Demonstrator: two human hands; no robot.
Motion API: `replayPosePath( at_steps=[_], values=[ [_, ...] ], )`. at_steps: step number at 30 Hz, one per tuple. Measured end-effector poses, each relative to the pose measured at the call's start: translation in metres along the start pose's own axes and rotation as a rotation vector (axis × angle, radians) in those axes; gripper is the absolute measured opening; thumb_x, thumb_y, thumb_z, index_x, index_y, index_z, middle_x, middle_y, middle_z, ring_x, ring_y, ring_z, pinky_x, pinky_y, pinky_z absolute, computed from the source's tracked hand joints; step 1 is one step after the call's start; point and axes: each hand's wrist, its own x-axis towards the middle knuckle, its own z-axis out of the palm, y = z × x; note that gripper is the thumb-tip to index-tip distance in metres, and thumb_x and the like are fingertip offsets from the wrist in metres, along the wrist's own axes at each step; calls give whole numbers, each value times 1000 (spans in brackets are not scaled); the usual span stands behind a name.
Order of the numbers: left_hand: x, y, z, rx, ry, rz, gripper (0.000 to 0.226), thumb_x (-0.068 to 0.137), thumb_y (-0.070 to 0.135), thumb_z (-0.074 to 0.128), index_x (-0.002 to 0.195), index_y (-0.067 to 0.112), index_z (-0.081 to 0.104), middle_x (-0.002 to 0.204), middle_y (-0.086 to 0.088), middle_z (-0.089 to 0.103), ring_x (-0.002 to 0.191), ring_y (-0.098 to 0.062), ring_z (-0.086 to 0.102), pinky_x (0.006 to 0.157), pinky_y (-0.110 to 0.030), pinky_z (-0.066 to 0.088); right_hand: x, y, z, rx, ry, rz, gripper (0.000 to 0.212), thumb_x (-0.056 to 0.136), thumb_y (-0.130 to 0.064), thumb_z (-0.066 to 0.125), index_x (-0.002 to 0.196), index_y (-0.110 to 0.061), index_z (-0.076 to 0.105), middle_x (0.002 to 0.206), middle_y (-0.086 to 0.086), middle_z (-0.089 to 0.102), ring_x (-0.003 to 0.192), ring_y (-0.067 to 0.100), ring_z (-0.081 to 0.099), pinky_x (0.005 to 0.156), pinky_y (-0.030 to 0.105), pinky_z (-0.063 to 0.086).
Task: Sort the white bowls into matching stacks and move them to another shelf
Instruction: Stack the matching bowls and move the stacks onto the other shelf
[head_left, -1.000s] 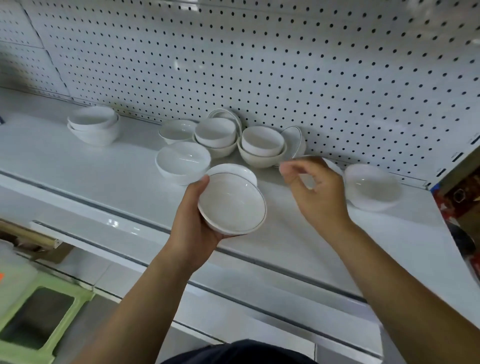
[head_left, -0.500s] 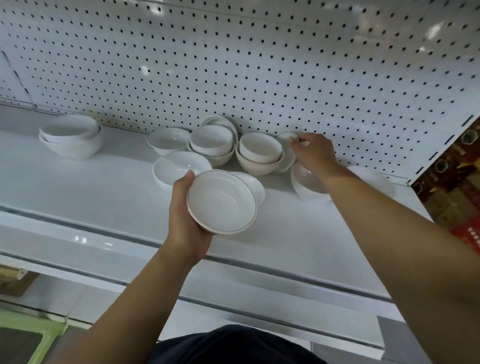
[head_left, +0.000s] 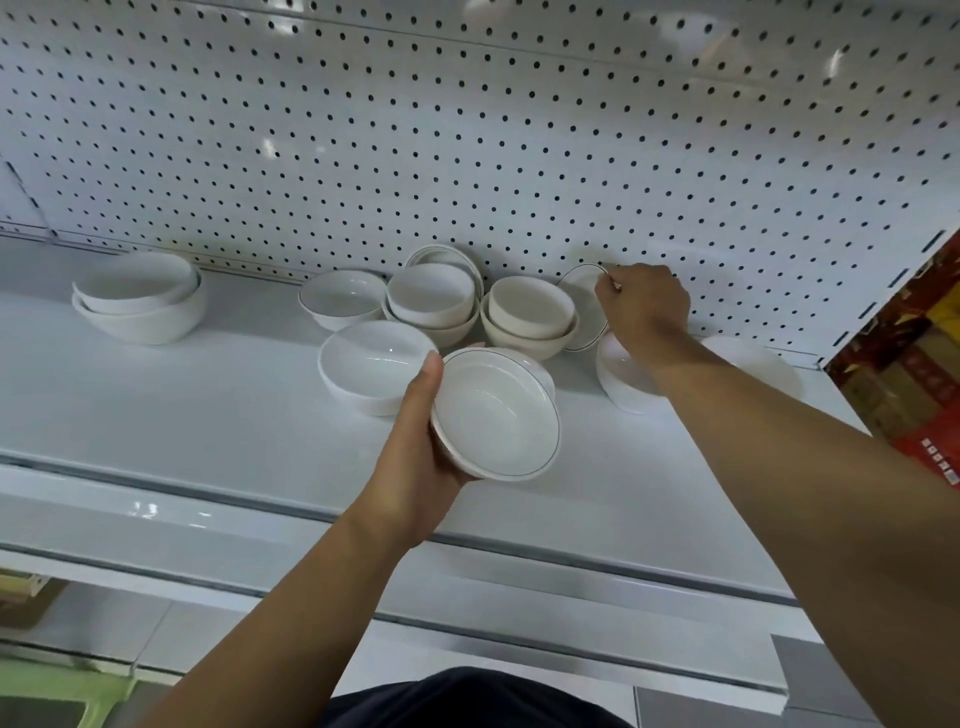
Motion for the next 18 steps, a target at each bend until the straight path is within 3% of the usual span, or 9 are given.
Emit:
replayPosePath(
  at_steps=[4, 7, 9, 12, 15, 18],
  values=[
    [-5, 0, -6, 12, -182, -46, 93, 72, 84, 56, 144, 25, 54, 143, -7, 62, 135, -30, 57, 99, -54, 53, -2, 5, -6, -59, 45, -3, 36, 102, -29, 41, 98, -10, 72, 86, 16, 68, 75, 32, 52, 65, 31, 37],
    [-5, -6, -12, -47, -319, -104, 107, 65, 72, 80, 149, 16, 46, 151, -15, 53, 139, -40, 51, 105, -64, 47, -3, 12, -13, -49, 115, 35, 37, 104, -29, 39, 88, -8, 65, 81, 13, 64, 75, 31, 49, 65, 32, 36],
    [-5, -11, -16, -20, -403, -116, 109, 68, 57, 88, 153, 11, 37, 155, -19, 48, 141, -43, 47, 106, -62, 47, -4, 19, -18, -25, 163, 73, 37, 105, -29, 38, 80, -11, 57, 77, 11, 58, 75, 31, 48, 64, 32, 36],
    [-4, -14, -15, 35, -456, -117, 111, 59, 43, 98, 149, 14, 40, 148, -17, 54, 138, -42, 51, 106, -60, 48, -6, 31, -25, 78, 230, 120, 37, 104, -30, 40, 72, -14, 49, 66, 8, 51, 68, 28, 45, 61, 30, 34],
    [-3, -16, -9, 40, -436, -129, 116, 53, 45, 100, 148, 13, 42, 145, -17, 58, 134, -40, 56, 101, -56, 53, -13, 42, -34, 216, 336, 151, 40, 101, -28, 44, 64, -15, 39, 52, -1, 30, 61, 24, 31, 57, 30, 27],
    [-2, -21, 1, 131, -379, -130, 123, 47, 49, 102, 149, 15, 43, 143, -16, 60, 130, -36, 61, 94, -50, 58, -28, 49, -51, 378, 415, 137, 46, 98, -24, 50, 60, -19, 25, 54, -1, 16, 61, 17, 17, 54, 33, 19]
  ],
)
